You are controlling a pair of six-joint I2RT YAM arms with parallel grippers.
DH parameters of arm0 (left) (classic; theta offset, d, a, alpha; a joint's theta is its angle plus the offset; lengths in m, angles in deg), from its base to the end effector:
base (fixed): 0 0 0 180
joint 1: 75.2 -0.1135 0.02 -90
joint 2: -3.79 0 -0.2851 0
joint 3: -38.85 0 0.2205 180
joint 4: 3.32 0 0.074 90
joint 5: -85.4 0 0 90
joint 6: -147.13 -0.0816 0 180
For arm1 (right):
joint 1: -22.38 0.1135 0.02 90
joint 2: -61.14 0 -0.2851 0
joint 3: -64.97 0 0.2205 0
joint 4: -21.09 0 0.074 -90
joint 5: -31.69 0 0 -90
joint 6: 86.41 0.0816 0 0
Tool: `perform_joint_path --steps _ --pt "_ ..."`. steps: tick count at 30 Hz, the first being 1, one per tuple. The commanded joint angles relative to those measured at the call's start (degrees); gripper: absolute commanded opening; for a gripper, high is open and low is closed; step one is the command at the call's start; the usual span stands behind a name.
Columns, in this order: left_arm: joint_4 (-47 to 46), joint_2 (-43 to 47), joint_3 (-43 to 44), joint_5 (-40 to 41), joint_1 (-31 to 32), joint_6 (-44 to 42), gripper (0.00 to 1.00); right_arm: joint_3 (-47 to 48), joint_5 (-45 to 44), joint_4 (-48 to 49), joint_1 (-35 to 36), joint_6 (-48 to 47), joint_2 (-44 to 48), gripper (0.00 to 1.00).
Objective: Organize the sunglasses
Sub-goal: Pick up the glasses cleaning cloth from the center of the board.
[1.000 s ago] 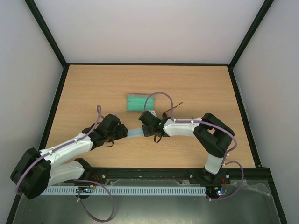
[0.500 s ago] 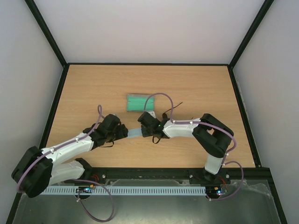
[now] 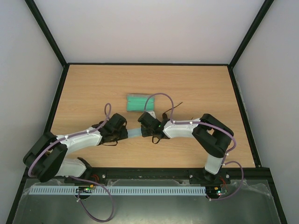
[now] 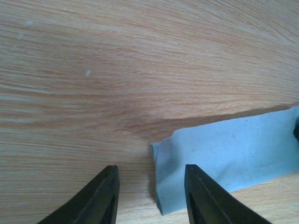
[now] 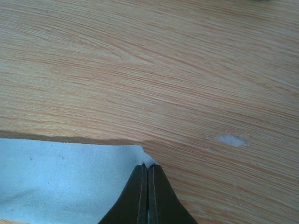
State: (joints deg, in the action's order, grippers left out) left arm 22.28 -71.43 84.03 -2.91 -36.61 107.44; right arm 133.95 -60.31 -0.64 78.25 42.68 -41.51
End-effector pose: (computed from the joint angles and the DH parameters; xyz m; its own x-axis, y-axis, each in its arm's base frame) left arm 0.1781 -0.1391 0.1504 -0.8818 -0.2804 -0.3792 -0.1067 0.9018 -0.4188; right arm 0.2011 0.2917 0.1414 -0.8731 -0.1649 -0.4588 -0.3422 0.8776 0.3358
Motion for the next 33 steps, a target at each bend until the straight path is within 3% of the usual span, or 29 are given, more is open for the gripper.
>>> perform_joint_path --steps 1,7,17,22,33 --pt "0.2 -2.8 1.7 1.4 0.9 0.1 0.38 -2.6 2.4 -3.1 0.6 0.9 -2.6 0.02" --pt "1.3 -5.4 3.1 2.8 2.3 0.3 0.24 -2.2 2.7 -3.2 0.6 1.2 -2.4 0.01" --pt "1.4 -6.9 2.8 3.1 2.7 0.6 0.14 -2.0 3.6 -2.4 0.7 1.5 -2.2 0.01" --pt "1.4 -7.2 3.3 3.5 2.7 0.7 0.04 -2.4 5.0 -1.5 0.6 1.7 -2.2 0.01" --pt "4.2 -5.2 8.0 5.4 2.3 0.5 0.02 0.0 3.8 -3.4 0.5 1.8 0.9 0.01"
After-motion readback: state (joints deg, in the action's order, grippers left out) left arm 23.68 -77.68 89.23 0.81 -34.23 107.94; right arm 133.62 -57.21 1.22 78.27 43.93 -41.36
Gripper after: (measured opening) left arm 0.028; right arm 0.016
